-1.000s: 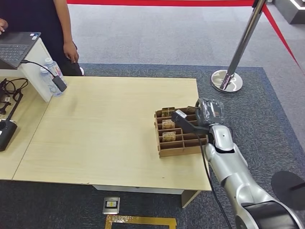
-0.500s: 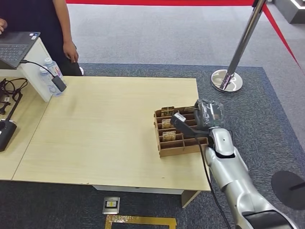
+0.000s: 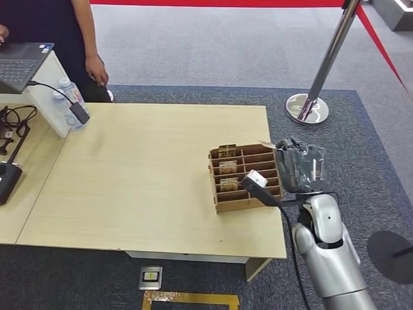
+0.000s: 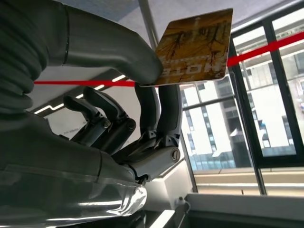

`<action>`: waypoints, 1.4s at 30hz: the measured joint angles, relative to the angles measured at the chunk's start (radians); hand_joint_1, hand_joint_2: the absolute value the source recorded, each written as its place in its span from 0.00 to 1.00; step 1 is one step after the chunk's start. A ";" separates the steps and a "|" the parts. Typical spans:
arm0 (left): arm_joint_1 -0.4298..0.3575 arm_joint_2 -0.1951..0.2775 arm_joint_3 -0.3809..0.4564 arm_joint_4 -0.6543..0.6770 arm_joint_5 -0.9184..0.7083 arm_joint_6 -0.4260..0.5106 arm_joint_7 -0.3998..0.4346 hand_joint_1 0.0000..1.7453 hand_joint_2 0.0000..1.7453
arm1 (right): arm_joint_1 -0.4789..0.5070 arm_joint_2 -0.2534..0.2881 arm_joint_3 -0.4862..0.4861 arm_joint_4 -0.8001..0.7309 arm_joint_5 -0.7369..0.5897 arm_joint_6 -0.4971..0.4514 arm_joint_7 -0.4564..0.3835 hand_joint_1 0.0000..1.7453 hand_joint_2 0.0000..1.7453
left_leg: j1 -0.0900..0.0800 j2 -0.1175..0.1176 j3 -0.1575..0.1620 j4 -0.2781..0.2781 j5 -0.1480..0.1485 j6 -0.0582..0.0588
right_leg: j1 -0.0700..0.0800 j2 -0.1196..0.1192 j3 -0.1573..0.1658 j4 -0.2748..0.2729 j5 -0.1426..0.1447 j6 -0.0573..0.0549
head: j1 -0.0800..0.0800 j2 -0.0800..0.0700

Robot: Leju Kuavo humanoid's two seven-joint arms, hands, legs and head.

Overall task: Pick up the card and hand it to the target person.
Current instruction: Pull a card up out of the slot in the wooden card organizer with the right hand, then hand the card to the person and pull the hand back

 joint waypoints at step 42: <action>-0.008 -0.003 0.021 0.008 0.008 0.021 0.079 0.00 0.00 | -0.510 0.303 0.303 0.616 -0.091 0.075 -0.066 1.00 1.00 | 0.000 0.002 0.001 0.000 0.001 0.000 | 0.001 0.002 0.001 0.001 0.001 0.000 | 0.000 0.000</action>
